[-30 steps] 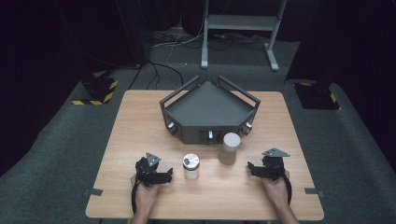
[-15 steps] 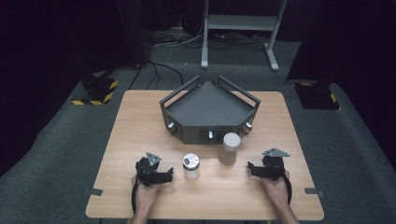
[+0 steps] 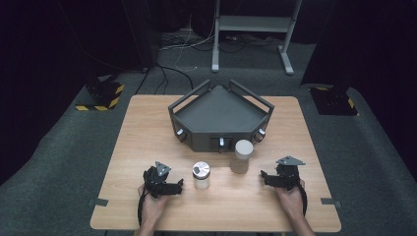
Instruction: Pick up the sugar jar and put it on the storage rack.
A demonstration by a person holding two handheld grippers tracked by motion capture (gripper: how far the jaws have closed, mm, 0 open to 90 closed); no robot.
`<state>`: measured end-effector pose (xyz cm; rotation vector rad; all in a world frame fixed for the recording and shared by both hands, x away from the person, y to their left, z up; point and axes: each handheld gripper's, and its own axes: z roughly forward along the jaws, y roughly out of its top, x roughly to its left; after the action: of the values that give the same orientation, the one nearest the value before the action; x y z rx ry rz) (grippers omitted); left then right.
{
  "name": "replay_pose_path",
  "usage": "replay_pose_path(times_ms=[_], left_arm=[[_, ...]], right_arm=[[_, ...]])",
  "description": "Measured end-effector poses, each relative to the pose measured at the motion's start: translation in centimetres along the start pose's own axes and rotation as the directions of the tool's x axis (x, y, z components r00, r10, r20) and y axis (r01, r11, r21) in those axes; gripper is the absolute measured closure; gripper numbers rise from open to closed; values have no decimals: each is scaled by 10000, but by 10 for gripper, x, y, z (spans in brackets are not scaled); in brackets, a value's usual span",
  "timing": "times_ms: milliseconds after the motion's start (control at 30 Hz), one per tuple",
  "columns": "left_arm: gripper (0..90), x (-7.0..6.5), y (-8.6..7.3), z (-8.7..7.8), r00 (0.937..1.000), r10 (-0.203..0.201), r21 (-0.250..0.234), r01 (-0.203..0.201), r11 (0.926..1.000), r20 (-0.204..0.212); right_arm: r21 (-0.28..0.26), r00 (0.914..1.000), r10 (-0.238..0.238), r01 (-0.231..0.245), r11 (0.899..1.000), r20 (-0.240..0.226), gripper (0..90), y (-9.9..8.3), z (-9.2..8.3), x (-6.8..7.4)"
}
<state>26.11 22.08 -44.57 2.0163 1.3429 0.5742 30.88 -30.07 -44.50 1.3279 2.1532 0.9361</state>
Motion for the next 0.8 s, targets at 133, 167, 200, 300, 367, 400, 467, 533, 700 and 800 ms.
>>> replay_pose_path(times_ms=[133,167,200,300,367,400,467,533,700,800], left_arm=[[22,-3,-2,-5,10000,32,-113,-31,9999,73],[20,-5,-3,-7,9998,97,-143,-94,9999,171],[19,-5,-3,-7,9998,97,-143,-94,9999,171],[18,-7,-3,-10,9990,265,-37,-264,9996,368],[17,-7,-4,-13,9981,288,-29,-286,9996,539],[17,-7,-5,-15,9967,309,-53,-306,9995,751],[18,-7,-8,-17,9944,382,-122,-371,9992,985],[19,-9,-8,-19,9920,511,-151,-497,9987,1152],[21,-13,-9,-21,9858,713,-208,-689,9974,1523],[22,-18,-7,-20,9788,926,-269,-892,9957,1828]], right_arm=[[1,10000,0,0,10000,1,134,0,0,0],[-1,10000,5,-5,10000,7,134,0,0,0],[-1,10000,5,-5,10000,7,134,0,0,0],[-2,10000,10,-10,10000,13,134,0,0,0],[-3,10000,10,-10,10000,14,134,0,0,0],[-2,10000,9,-9,10000,14,134,0,0,0],[-1,10000,8,-8,10000,14,134,0,0,0],[-4,10000,11,-11,10000,14,134,0,0,0],[-4,10000,11,-11,10000,22,134,0,0,1],[-4,10000,10,-10,10000,21,134,0,0,1]])
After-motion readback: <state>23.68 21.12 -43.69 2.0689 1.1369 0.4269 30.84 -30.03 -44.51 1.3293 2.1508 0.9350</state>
